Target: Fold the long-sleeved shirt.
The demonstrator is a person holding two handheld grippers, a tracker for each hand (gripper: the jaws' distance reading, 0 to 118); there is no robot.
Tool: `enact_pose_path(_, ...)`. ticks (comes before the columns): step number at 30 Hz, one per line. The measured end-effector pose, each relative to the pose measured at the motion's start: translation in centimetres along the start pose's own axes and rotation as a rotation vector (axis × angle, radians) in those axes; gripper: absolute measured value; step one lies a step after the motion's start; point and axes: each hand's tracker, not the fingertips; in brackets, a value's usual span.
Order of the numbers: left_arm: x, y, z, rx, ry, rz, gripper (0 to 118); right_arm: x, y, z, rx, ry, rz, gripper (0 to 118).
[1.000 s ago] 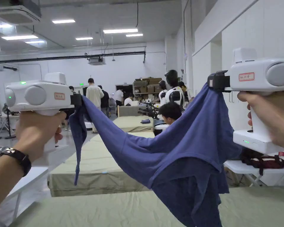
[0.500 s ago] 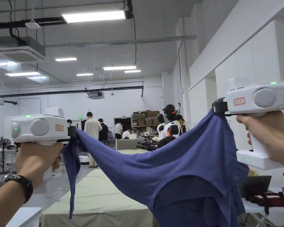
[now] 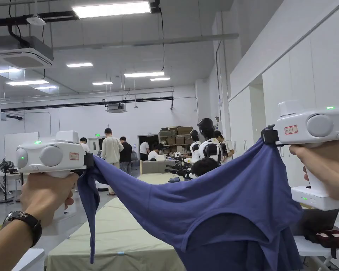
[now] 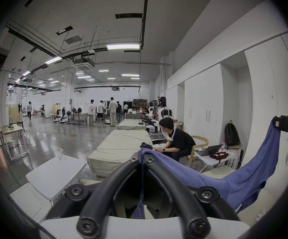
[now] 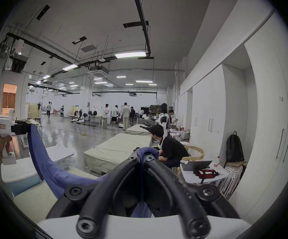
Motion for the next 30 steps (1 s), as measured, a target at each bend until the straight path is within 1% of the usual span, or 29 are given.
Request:
enact_pose_path(5,-0.3,-2.3,-4.9,-0.02,0.001,0.002,0,0.4,-2.3,-4.9,-0.023,-0.001,0.014,5)
enact_pose_path(8,-0.4,-4.4,-7.6,-0.043,0.008,0.0,0,0.3,-4.0,-7.6,-0.052,-0.007,0.046,5)
enact_pose_path(9,-0.4,-5.1,-8.4,-0.054,0.007,0.005,0,0.3,-4.7,-8.3,-0.058,-0.005,0.046,5)
enact_pose_path(16,0.2,-12.5,-13.5,-0.152,-0.002,0.012,0,-0.1,-11.4,-13.6,-0.148,0.024,0.077,5)
enact_pose_path(18,0.5,-14.8,-14.7,-0.197,-0.015,0.016,0,-0.3,-13.9,-14.8,-0.182,0.033,0.071,5)
enact_pose_path(20,1.1,-17.5,-15.5,-0.229,-0.026,0.022,0,-0.5,-16.9,-15.9,-0.234,0.046,0.047,5)
enact_pose_path(25,2.5,-24.6,-16.1,-0.344,-0.048,0.021,0,-1.1,-24.9,-17.0,-0.367,0.074,0.022,5)
enact_pose_path(27,2.8,-26.9,-16.1,-0.383,-0.062,0.042,0,-1.2,-27.3,-16.7,-0.402,0.077,0.012,5)
enact_pose_path(30,2.9,-29.2,-15.0,-0.413,-0.062,0.022,0,-1.0,-29.7,-15.4,-0.428,0.086,-0.002,5)
